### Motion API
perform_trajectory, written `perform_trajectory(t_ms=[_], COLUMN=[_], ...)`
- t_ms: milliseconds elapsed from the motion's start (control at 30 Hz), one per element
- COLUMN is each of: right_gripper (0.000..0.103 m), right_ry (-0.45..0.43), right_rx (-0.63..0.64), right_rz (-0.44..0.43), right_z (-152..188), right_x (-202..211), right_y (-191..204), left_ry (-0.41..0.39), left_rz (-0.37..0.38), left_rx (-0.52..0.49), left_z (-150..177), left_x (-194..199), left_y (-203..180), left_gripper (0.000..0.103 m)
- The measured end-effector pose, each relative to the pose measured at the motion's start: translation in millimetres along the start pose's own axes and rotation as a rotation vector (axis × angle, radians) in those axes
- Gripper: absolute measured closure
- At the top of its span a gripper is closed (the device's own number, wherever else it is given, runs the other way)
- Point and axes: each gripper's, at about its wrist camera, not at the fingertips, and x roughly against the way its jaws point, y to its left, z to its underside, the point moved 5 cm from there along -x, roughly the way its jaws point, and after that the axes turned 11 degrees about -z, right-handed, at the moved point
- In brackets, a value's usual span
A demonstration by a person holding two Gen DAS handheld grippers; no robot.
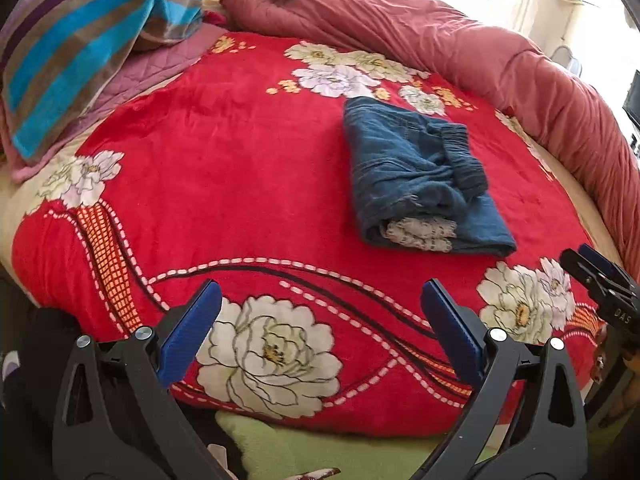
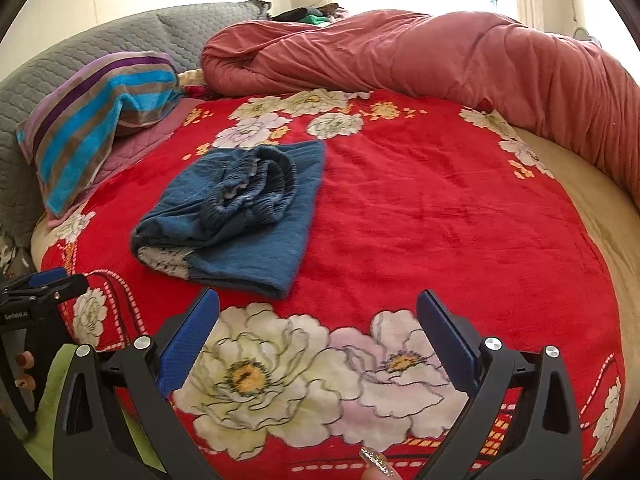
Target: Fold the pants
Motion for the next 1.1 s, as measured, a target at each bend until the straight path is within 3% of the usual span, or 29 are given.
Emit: perform_trajectory(t_ms=[67, 233, 400, 567, 667, 767, 867, 1100], right_gripper=[0.005, 0.005, 0.005, 0.005, 0.005, 0.004, 0.004, 0.004], right_ry=[-0.007, -0.014, -0.041, -0.083, -0.065, 0.016, 0.011, 0.015], right_rx=[-0.013, -0.072, -0.209, -0.395, -0.566, -0.704, -0.695, -0.706], right_rz=[0.023, 0.099, 0.235, 0.515, 0.664, 0.743, 0.769, 0.757], right_z=[-1.8, -8.7, -19.1, -26.9, -17.9, 1.3, 6.9, 12.3], right_x=[0.7, -2.8, 1.1, 25.7, 37.7, 31.6, 29.0, 28.2], right_y=[-9.7, -52.6, -133.5, -260.1, -335.2, -386.3, -384.7, -387.2], left_ry=[0.000, -0.021, 0.076, 0.149, 0.169, 0.173, 0.149, 0.151], left_rz=[-0.022, 0.005, -0.147, -0.363, -0.448, -0.556, -0.663, -0.631], left_rx=[0.022, 0.073, 0.208, 0.391, 0.502, 0.472, 0.382, 0.408], left_z=[-5.9, -29.8, -61.0, -100.3, -117.0, -122.5, -125.2, -122.1], left_x=[-4.7, -12.9, -62.4, -121.5, -156.3, -181.1, -179.3, -178.6], left_y=[9.1, 36.2, 109.0, 211.7, 257.3, 268.3, 255.7, 260.2], left_gripper=[0.010, 0.010, 0.010, 0.010, 0.010, 0.008, 0.008, 0.008])
